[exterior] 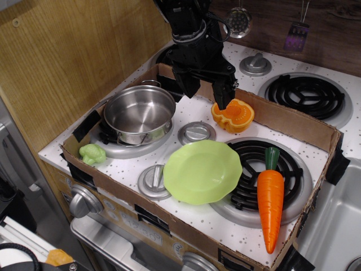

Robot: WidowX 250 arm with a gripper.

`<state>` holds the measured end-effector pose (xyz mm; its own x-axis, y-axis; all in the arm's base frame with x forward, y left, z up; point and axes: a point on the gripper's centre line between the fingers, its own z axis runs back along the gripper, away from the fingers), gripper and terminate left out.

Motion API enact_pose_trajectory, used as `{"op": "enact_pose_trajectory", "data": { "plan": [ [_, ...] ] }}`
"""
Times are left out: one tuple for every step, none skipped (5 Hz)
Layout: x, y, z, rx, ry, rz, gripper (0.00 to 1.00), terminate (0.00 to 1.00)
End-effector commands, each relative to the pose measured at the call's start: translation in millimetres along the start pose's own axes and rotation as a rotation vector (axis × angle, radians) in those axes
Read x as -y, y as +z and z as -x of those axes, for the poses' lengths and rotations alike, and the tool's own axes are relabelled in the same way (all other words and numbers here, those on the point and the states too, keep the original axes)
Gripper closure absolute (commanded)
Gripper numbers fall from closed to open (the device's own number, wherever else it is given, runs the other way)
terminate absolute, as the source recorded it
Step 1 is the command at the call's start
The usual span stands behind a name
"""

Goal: Put carrot on plate

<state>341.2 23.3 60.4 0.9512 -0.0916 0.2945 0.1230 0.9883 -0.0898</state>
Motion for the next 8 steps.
{"op": "enact_pose_trajectory", "data": {
  "plan": [
    [0.0,0.0,0.0,0.0,0.0,0.0,0.0,0.0],
    [17.1,25.6,0.1,-0.032,0.078,-0.082,0.0,0.0],
    [39.8,57.8,1.6,-0.084,0.182,-0.167,0.0,0.0],
    [63.9,70.9,13.8,-0.081,0.309,-0.198,0.0,0.0],
    [86.3,57.9,34.9,-0.027,0.428,-0.237,0.0,0.0],
    [106.1,40.9,46.5,-0.097,0.529,-0.266,0.0,0.0],
    [113.2,23.3,49.6,-0.161,0.53,-0.259,0.0,0.0],
    [124.3,28.0,43.6,-0.166,0.486,-0.259,0.0,0.0]
  ]
}}
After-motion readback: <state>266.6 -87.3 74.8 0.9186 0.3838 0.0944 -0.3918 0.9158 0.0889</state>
